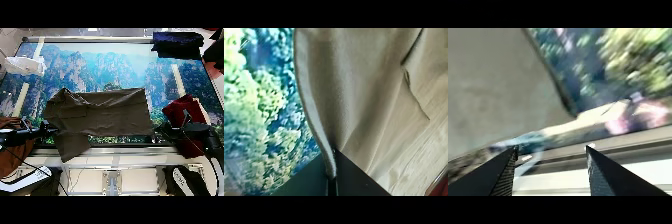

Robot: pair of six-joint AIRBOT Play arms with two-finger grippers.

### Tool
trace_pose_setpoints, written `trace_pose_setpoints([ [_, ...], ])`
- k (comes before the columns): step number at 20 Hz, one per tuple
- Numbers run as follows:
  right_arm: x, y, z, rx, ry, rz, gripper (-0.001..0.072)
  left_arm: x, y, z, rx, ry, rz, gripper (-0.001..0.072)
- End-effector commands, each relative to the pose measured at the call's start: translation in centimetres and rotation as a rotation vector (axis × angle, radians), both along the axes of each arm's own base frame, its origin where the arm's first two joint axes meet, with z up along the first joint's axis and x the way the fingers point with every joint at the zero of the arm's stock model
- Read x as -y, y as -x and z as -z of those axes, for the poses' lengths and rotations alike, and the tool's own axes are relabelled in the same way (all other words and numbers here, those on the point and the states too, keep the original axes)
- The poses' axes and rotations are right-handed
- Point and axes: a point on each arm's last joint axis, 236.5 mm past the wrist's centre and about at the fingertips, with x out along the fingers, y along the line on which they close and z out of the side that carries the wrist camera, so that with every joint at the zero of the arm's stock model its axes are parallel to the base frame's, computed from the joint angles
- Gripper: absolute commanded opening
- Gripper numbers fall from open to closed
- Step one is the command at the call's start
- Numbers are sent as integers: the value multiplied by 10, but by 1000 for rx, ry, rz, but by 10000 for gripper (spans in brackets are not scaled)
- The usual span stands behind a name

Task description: Fold the shirts.

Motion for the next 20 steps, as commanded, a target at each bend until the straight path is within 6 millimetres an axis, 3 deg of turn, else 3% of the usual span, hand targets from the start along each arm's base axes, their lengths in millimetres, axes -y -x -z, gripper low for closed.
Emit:
trace_pose_setpoints([
  [1, -25, -1, 8, -35, -120, 58, 501, 0, 0, 0, 4, -2, 5, 15],
  [9, -35, -15, 43, -72, -80, 77, 490, 0, 0, 0, 4, -2, 5, 15],
  [10, -32, -20, 43, -58, -71, 94, 458, 0, 0, 0, 4, -2, 5, 15],
  [11, -28, -27, 42, -38, -59, 114, 366, 0, 0, 0, 4, -2, 5, 15],
  [15, -14, -46, 40, 6, -33, 202, 306, 0, 0, 0, 4, -2, 5, 15],
  [16, -14, -45, 41, 6, -30, 197, 187, 0, 0, 0, 4, -2, 5, 15],
  [17, -14, -46, 40, 8, -29, 196, 14, 0, 0, 0, 4, -2, 5, 15],
  [20, -12, -48, 40, 24, -18, 195, 17, 0, 0, 0, 4, -2, 5, 15],
])
